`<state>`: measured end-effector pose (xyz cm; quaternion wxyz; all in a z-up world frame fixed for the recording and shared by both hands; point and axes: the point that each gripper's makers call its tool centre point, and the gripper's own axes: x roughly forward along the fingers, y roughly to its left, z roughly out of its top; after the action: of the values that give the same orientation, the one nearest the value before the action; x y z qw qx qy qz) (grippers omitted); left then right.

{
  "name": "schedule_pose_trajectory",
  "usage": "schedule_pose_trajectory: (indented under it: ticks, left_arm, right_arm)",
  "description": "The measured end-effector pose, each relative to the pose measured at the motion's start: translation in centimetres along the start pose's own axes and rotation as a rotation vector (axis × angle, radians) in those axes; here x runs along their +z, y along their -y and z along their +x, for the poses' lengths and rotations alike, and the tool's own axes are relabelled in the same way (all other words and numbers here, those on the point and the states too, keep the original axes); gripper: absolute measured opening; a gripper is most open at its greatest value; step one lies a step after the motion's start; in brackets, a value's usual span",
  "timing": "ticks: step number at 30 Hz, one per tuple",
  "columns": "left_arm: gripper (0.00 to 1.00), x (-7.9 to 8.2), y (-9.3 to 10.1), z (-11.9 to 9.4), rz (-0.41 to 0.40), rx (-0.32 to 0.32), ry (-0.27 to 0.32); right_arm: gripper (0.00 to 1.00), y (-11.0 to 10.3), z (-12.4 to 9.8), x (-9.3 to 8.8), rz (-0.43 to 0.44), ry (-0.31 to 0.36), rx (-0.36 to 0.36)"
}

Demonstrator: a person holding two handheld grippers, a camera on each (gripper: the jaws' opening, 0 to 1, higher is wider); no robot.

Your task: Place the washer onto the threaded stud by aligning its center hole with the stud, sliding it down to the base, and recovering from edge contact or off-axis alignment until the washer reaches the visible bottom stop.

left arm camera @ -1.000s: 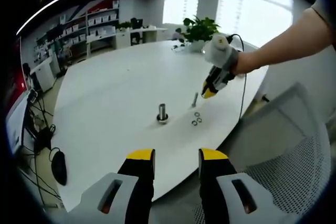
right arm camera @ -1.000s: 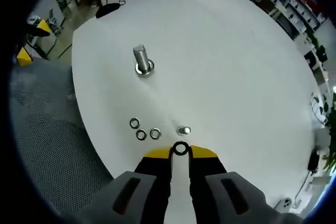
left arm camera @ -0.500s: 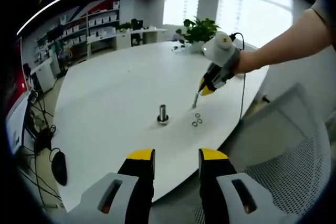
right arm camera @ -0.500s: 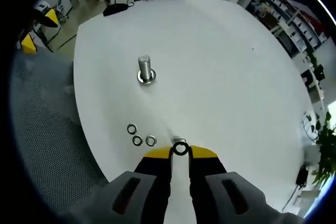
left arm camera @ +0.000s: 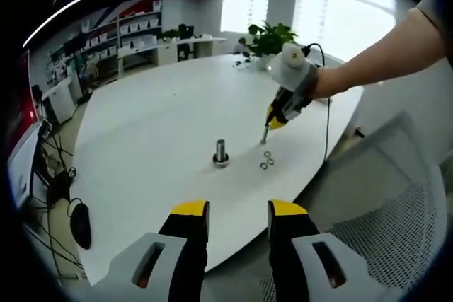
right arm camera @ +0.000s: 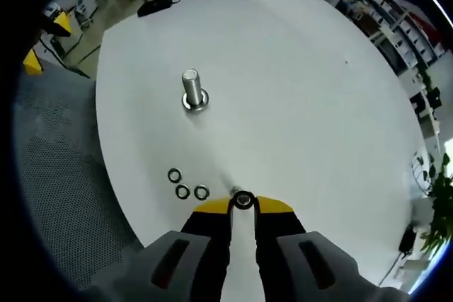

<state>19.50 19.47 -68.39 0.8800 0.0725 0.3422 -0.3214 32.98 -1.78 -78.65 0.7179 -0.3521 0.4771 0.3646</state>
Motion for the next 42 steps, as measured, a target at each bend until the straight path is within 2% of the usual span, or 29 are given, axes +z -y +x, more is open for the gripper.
schedule_pose_trajectory:
  ticks: [11, 20, 23, 37, 42]
  left_arm:
    - [0.31, -0.2, -0.1, 0.1, -0.002, 0.006, -0.011]
    - [0.31, -0.5, 0.0, 0.2, 0.000, 0.007, -0.025]
    - [0.31, -0.5, -0.1, 0.1, -0.005, 0.009, -0.025]
    - [0.31, -0.5, 0.0, 0.1, -0.005, 0.005, -0.025]
    - [0.31, -0.5, 0.0, 0.1, -0.004, 0.003, -0.022]
  right_arm:
    - [0.13, -0.1, 2.2, -0.5, -0.016, -0.055, 0.023]
    - [0.14, -0.3, 4.1, -0.9, 0.010, -0.089, 0.049]
    - [0.14, -0.4, 4.5, -1.1, -0.021, -0.104, 0.055]
    - [0.16, -0.2, 4.6, -1.7, -0.013, -0.132, 0.063]
    - [0.21, 0.1, 3.8, -1.8, 0.020, -0.114, 0.045]
